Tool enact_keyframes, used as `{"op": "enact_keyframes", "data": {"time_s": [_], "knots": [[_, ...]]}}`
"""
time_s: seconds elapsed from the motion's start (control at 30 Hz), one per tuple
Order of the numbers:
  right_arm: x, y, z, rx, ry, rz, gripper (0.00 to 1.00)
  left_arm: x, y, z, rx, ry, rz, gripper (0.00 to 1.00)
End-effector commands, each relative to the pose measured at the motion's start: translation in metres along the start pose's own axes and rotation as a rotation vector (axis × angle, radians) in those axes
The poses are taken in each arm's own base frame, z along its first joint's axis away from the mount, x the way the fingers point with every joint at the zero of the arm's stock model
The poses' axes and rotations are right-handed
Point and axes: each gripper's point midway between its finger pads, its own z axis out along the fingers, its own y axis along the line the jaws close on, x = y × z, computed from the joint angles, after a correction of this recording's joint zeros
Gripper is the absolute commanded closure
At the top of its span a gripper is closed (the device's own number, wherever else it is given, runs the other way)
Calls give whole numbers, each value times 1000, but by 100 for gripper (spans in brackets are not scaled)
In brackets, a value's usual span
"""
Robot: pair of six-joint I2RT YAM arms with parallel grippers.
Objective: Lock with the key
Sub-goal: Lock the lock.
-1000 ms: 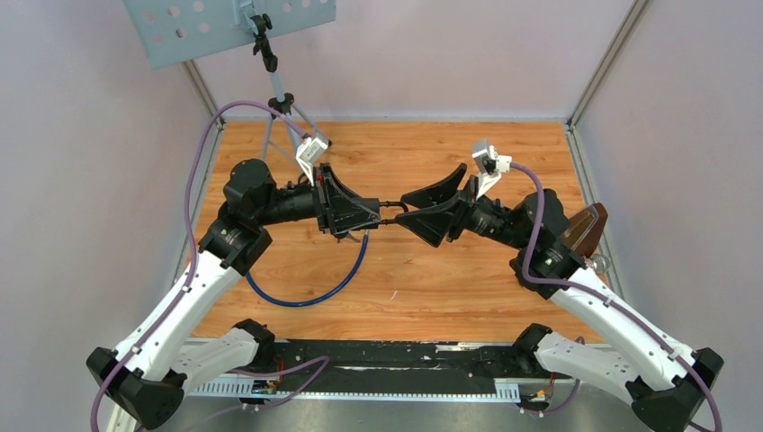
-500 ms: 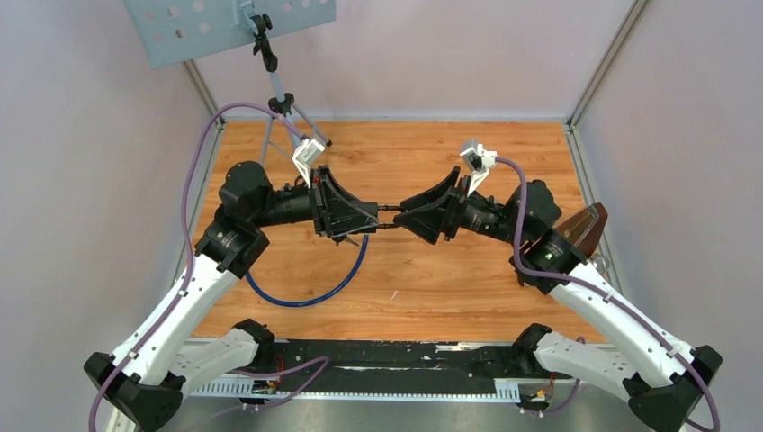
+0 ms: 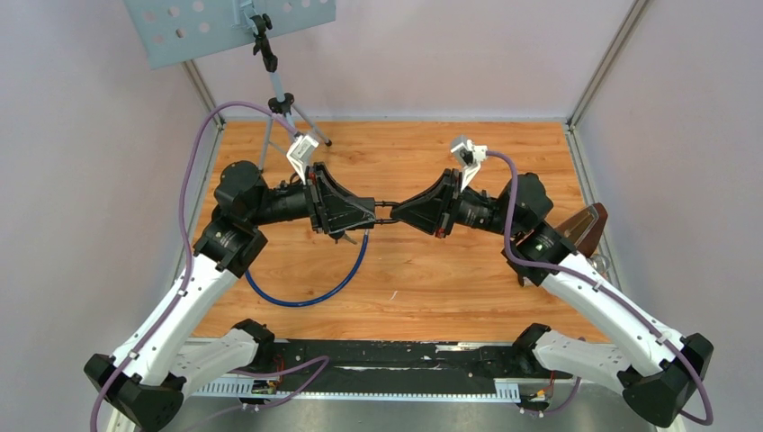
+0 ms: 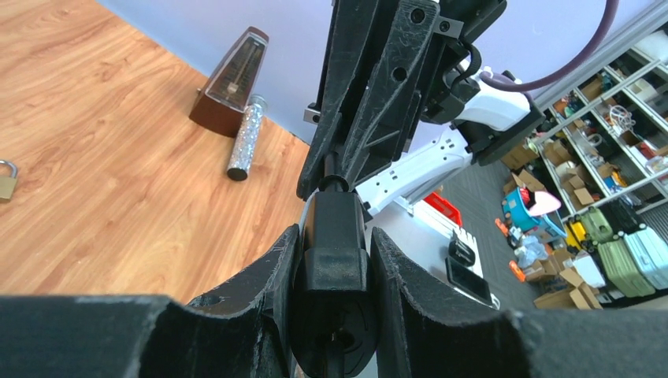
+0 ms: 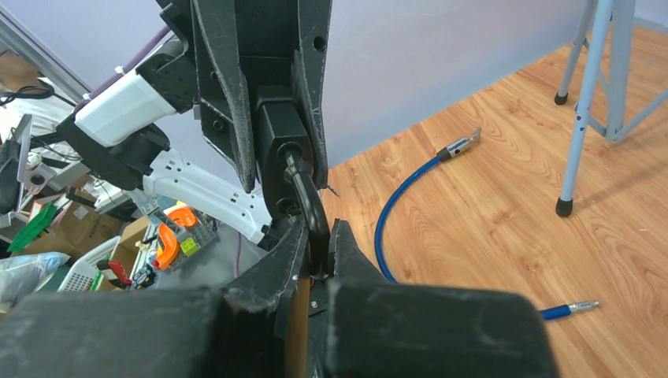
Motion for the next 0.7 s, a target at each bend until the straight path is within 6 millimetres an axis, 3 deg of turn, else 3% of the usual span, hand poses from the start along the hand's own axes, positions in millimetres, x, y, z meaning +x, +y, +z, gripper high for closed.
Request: {"op": "enact_keyframes", "data": {"time_s": [0.0, 0.2, 0.67], "knots": [[-20, 13, 12, -78, -72, 2, 100, -10, -16, 5, 90, -33, 39, 100], [-29, 16, 22, -97, -115, 34, 100, 1, -3, 7, 65, -12, 13, 100], [-2, 35, 54, -195, -53, 64, 100, 9, 17, 16, 34, 7, -8, 100]]}}
